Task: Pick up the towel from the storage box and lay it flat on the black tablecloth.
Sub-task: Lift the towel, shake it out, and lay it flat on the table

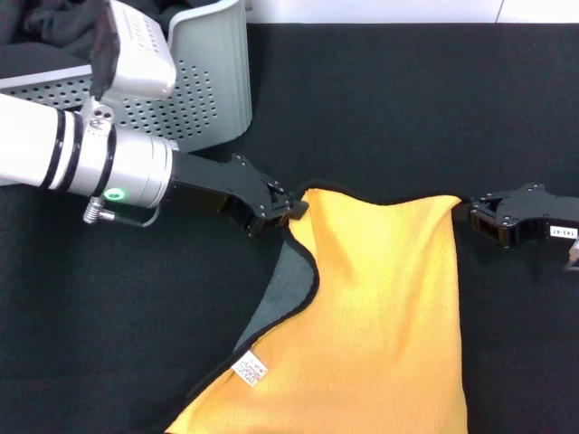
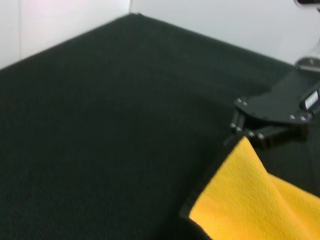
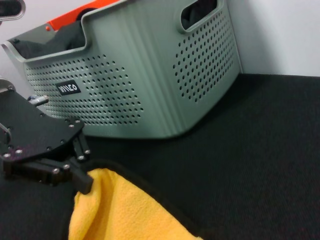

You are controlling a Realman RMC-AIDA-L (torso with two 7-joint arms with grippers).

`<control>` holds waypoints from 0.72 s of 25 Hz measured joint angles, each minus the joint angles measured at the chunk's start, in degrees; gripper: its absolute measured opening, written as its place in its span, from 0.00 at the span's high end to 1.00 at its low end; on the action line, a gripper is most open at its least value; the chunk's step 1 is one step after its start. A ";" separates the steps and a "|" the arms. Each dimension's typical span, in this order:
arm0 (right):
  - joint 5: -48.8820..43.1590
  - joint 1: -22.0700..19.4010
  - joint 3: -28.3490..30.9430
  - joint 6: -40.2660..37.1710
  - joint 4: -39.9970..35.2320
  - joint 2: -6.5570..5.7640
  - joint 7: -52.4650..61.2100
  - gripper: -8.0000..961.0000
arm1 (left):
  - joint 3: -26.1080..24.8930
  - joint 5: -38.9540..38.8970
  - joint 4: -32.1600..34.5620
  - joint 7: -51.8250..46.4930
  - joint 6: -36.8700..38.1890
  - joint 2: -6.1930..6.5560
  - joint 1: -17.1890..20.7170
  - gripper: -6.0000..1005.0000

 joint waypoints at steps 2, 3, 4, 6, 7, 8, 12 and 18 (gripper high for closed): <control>-0.37 0.19 -0.04 -0.43 0.02 0.00 0.02 0.94 | 0.87 0.77 0.68 0.01 -0.35 -0.07 0.08 0.97; -0.47 0.27 -0.04 -0.65 0.02 0.00 0.02 0.94 | 1.06 1.15 1.00 0.05 -0.70 -0.11 0.18 0.97; -0.96 0.51 -0.08 -1.22 0.02 0.03 0.02 0.94 | 1.24 1.49 1.39 0.16 -1.50 -0.16 0.39 0.97; -1.31 0.89 -0.11 -2.27 0.02 0.05 0.02 0.93 | 1.54 1.76 1.63 0.45 -3.12 -0.20 0.58 0.97; -1.35 1.03 -0.12 -2.66 0.02 0.06 0.02 0.93 | 1.63 1.78 1.77 0.60 -3.77 -0.20 0.60 0.97; -1.55 1.25 -0.11 -3.02 0.02 0.06 0.02 0.93 | 1.69 1.78 2.07 0.86 -4.23 -0.21 0.61 0.97; -2.96 2.27 -0.21 -4.27 0.04 0.10 0.32 0.93 | 2.48 1.78 3.56 1.35 -4.61 -0.21 0.65 0.97; -3.69 2.79 -0.51 -6.26 0.47 0.15 0.46 0.93 | 8.27 1.81 6.15 1.40 -8.54 -0.21 0.87 0.97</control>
